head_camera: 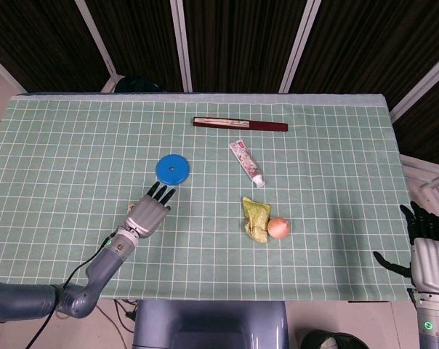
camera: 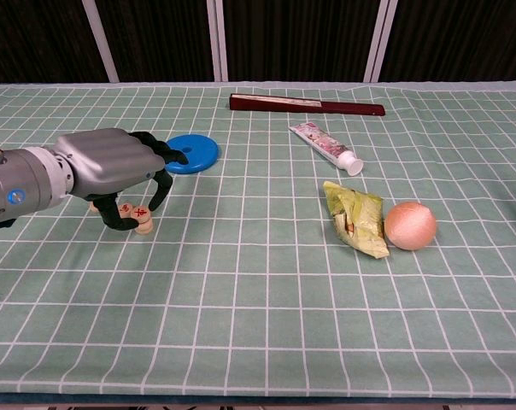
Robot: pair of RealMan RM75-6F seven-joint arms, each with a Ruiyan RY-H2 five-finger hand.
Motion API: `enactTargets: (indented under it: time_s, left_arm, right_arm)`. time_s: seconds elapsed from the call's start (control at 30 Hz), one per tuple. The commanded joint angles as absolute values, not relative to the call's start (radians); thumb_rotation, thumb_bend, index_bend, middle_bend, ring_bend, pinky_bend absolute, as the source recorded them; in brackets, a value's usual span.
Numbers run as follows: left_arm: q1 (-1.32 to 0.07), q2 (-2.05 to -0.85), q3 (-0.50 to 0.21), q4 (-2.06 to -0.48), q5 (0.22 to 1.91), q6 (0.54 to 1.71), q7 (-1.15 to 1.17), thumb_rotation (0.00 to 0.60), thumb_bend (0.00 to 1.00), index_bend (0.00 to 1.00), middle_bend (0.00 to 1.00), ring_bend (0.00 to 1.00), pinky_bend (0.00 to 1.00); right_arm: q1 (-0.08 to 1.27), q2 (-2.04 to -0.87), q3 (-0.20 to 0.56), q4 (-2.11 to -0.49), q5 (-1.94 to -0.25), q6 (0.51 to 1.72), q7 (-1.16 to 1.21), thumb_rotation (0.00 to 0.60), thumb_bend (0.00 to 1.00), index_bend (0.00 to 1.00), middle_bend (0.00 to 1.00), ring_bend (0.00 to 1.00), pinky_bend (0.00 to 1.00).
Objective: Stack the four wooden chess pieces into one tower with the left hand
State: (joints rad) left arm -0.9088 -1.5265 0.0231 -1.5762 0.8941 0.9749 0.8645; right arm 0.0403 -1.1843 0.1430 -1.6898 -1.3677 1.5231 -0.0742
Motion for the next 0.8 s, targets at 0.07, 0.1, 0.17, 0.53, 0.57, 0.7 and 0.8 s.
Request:
enactTargets:
  time_s: [0.07,0.1,0.17,0.53,0.57,0.7,0.8]
  left_arm:
    - [-0.908,-1.527,0.025,-1.577,0.894,0.975,0.867,0.600,0.32,0.50,0.04,0.00,0.00]
    - [-0.909,-1.527,0.025,-1.576,0.894,0.974,0.868,0.600,0.32,0.49,0.04,0.00,0.00]
    - [-0.909,-1.528,0.026,-1.575,0.893,0.973,0.871,0.600,0.32,0.49,0.04,0.00,0.00]
    - [-0.908,-1.533,0.027,-1.573,0.889,0.977,0.882,0.600,0.32,0.46,0.03,0.00,0.00]
    - [-0.908,-1.533,0.027,-1.573,0.890,0.977,0.882,0.600,0.32,0.46,0.03,0.00,0.00]
    - [-0.908,-1.530,0.029,-1.580,0.895,0.979,0.887,0.600,0.31,0.46,0.03,0.00,0.00]
    - [-0.908,-1.528,0.029,-1.584,0.894,0.982,0.891,0.600,0.32,0.46,0.03,0.00,0.00]
  right_arm:
    - [0.040,-1.184,0.143,-1.690,-1.368,1.524,-0.073,0.600,0.23,0.08,0.01,0.00,0.00]
    - [0.040,-1.184,0.143,-1.690,-1.369,1.524,-0.074,0.600,0.23,0.08,0.01,0.00,0.00]
    - [0.040,-1.185,0.143,-1.689,-1.368,1.524,-0.074,0.600,0.23,0.08,0.01,0.00,0.00]
    - [0.041,-1.184,0.144,-1.688,-1.367,1.523,-0.075,0.600,0.23,0.08,0.01,0.00,0.00]
    - [0.041,-1.184,0.143,-1.688,-1.368,1.523,-0.075,0.600,0.23,0.08,0.01,0.00,0.00]
    - [0.041,-1.184,0.143,-1.688,-1.368,1.524,-0.077,0.600,0.23,0.08,0.01,0.00,0.00]
    - [0.041,-1.184,0.143,-1.688,-1.367,1.523,-0.077,0.600,0.23,0.08,0.01,0.00,0.00]
